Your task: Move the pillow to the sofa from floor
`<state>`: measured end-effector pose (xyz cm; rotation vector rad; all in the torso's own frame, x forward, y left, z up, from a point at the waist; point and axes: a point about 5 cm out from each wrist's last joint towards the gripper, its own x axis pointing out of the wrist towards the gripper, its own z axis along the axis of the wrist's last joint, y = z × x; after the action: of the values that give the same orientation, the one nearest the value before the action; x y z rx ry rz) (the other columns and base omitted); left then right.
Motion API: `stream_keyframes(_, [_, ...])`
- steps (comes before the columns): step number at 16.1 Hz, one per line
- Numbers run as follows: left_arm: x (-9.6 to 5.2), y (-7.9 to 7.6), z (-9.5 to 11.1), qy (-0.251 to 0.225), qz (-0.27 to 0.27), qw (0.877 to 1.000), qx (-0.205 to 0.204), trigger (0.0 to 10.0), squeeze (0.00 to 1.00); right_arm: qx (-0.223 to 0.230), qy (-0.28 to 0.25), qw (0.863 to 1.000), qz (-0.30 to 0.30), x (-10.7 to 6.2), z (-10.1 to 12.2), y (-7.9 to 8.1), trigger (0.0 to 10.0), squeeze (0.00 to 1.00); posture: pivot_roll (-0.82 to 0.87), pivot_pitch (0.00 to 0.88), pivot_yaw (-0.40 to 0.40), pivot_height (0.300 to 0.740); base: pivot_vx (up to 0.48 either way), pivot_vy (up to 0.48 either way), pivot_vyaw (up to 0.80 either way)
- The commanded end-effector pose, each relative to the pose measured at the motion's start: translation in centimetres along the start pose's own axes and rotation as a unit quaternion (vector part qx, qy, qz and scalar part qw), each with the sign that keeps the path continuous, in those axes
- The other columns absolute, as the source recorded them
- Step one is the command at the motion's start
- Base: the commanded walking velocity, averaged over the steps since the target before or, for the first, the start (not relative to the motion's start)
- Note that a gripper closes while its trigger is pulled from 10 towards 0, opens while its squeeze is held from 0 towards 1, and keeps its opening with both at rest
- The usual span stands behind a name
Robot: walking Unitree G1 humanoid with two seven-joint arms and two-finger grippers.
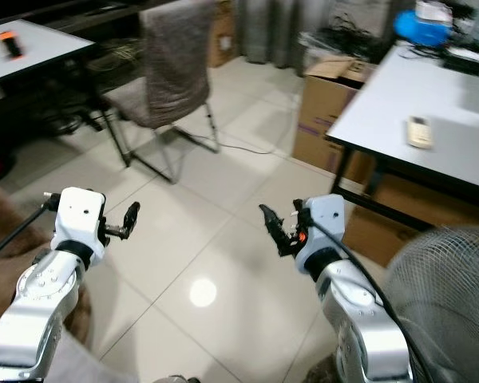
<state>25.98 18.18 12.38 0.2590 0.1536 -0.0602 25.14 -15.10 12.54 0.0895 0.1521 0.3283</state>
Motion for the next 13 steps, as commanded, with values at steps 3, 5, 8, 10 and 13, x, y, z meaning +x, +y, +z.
stream_keyframes(3, [-0.5, 0.6, -0.7, 0.009, 0.026, 1.000, -0.014, 10.0, 0.00, -0.009, -0.004, 1.000, -0.004, 0.5, -0.2, 0.2, 10.0, 0.00, -0.17, 0.000, 0.070, 0.740, 0.000, 0.000, 0.80])
stream_keyframes(5, [-0.1, 0.3, -0.5, 0.004, 0.016, 1.000, 0.004, 10.0, 0.00, -0.052, 0.014, 0.997, -0.049, 0.0, -0.9, -0.6, 10.0, 0.71, -0.16, 0.000, 0.074, 0.740, 0.000, 0.000, 0.80])
stream_keyframes(8, [-0.7, 0.0, -0.5, 0.006, 0.014, 1.000, 0.003, 10.0, 0.00, -0.048, -0.011, 0.996, -0.080, -0.2, -0.6, -0.8, 10.0, 0.98, -0.16, 0.000, 0.068, 0.740, 0.000, 0.000, 0.80])
stream_keyframes(10, [-0.9, -0.1, -0.7, 0.007, 0.013, 1.000, 0.003, 10.0, 0.00, -0.054, -0.015, 0.997, -0.061, -0.1, -0.8, -0.4, 10.0, 1.00, -0.14, 0.000, 0.050, 0.740, 0.000, 0.000, 0.80])
stream_keyframes(13, [-1.7, 0.0, -0.9, 0.012, 0.030, 0.999, -0.003, 10.0, 0.00, -0.052, -0.030, 0.997, -0.045, -0.1, -0.9, -0.3, 10.0, 1.00, -0.12, 0.000, 0.014, 0.740, 0.000, 0.000, 0.80])
